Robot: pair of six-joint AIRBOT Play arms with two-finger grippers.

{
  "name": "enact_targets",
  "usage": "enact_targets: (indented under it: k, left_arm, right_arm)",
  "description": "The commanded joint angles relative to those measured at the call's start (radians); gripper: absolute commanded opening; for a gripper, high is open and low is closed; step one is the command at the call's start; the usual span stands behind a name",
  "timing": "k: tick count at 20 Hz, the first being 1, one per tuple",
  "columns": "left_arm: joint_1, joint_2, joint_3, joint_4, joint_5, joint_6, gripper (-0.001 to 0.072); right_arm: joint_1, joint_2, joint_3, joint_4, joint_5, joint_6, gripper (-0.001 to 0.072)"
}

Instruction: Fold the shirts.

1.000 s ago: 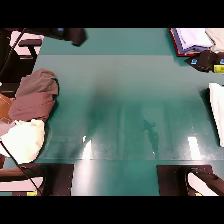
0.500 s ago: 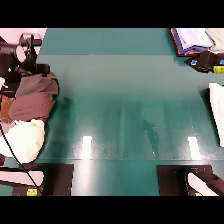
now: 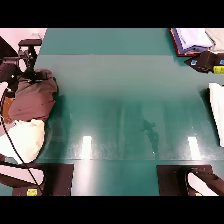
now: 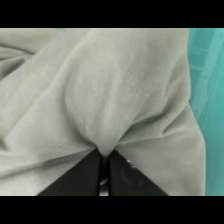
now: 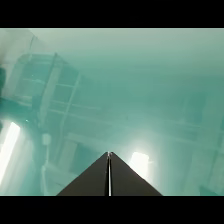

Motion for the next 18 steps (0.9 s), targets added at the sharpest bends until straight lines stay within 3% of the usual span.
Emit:
enact_targets:
  k: [1,4,8,13,18]
  left_arm:
    - [0.003,0.043,0.066,-0.005,-0.051,0.000,0.0028]
    - [-0.005,0.212,0.172,-0.059,-0.066,0.095,0.0027]
    - [-0.132,0.458,0.359,-0.126,-0.197,0.235,0.0027]
    - [-0.445,0.579,0.458,-0.127,-0.302,0.262,0.0026]
    - [-0.796,0.430,0.455,-0.154,-0.448,0.263,0.0028]
  right_arm:
    - [0.000,0.009,0.000,0.007,-0.025,0.002,0.0016]
    - [0.000,0.058,0.000,0.041,-0.121,0.002,0.0016]
    - [0.000,0.134,0.010,0.049,-0.244,0.002,0.0015]
    - [0.000,0.043,0.241,0.048,-0.111,0.002,0.0015]
    - [0.000,-0.087,0.468,0.048,0.022,0.002,0.0015]
